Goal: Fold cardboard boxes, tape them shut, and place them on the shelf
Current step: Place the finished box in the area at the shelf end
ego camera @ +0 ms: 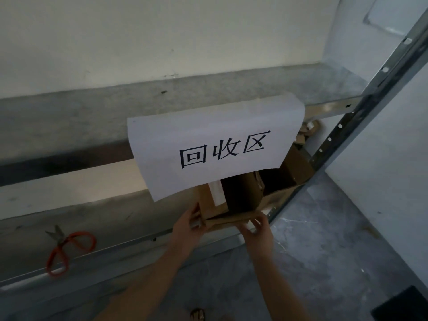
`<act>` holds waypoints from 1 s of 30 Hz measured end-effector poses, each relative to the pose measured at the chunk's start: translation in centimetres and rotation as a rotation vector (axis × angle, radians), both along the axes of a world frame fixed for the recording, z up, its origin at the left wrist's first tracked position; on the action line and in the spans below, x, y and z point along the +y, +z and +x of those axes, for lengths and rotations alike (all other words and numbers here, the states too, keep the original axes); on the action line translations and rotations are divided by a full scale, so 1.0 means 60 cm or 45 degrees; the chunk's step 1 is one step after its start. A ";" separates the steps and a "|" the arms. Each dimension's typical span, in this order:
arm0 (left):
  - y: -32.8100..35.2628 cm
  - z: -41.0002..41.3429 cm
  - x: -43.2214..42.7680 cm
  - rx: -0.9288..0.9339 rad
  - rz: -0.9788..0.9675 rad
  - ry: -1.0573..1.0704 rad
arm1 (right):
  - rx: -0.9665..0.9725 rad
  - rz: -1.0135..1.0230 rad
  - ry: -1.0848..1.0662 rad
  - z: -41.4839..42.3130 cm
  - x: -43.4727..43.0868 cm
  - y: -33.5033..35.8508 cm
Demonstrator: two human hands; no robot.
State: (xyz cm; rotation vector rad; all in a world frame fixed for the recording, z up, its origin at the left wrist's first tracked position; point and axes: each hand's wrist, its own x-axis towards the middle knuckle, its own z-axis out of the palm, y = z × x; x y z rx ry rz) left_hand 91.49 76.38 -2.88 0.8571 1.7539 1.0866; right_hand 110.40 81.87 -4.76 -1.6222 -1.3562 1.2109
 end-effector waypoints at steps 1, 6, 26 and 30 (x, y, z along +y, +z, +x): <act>-0.001 0.004 -0.001 0.048 0.001 0.022 | -0.001 -0.004 -0.007 -0.002 0.004 0.000; 0.005 0.010 -0.002 0.182 -0.037 0.007 | -0.076 -0.003 0.054 0.001 0.028 0.013; 0.080 -0.341 -0.478 1.700 -0.431 -0.520 | -0.760 0.719 1.165 -0.337 -0.361 0.088; 0.104 -0.487 -0.636 1.663 -0.572 -0.356 | -0.824 0.954 1.392 -0.533 -0.488 0.095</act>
